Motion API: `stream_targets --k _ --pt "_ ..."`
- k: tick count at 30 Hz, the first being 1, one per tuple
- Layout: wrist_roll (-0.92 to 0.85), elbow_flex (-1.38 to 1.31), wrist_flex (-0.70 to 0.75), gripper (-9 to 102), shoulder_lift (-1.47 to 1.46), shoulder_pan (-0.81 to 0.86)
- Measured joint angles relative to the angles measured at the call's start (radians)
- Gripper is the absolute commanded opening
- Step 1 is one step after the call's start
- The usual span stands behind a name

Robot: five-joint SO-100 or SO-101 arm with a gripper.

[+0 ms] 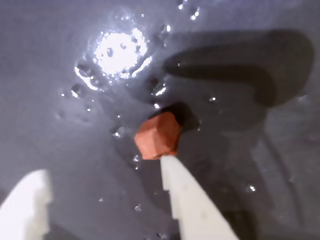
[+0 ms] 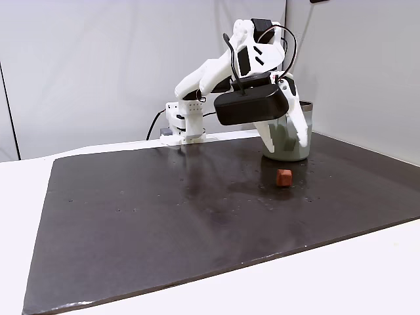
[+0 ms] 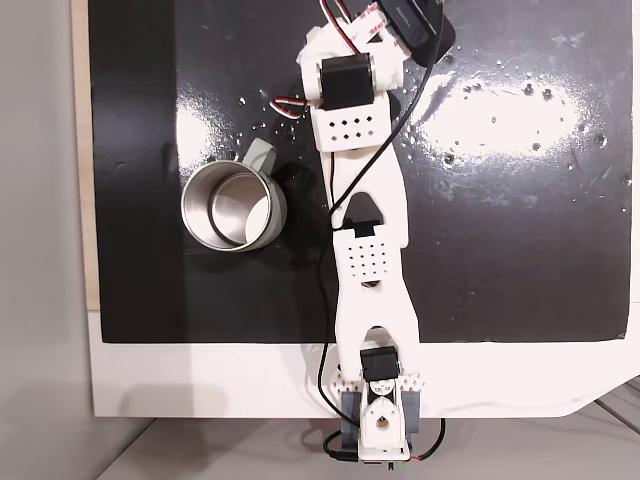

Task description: Grasp a cube and put it in the cup.

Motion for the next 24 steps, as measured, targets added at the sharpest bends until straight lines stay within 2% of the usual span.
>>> stream_targets --k 24 --pt "-0.055 0.023 0.000 27 -0.198 -0.014"
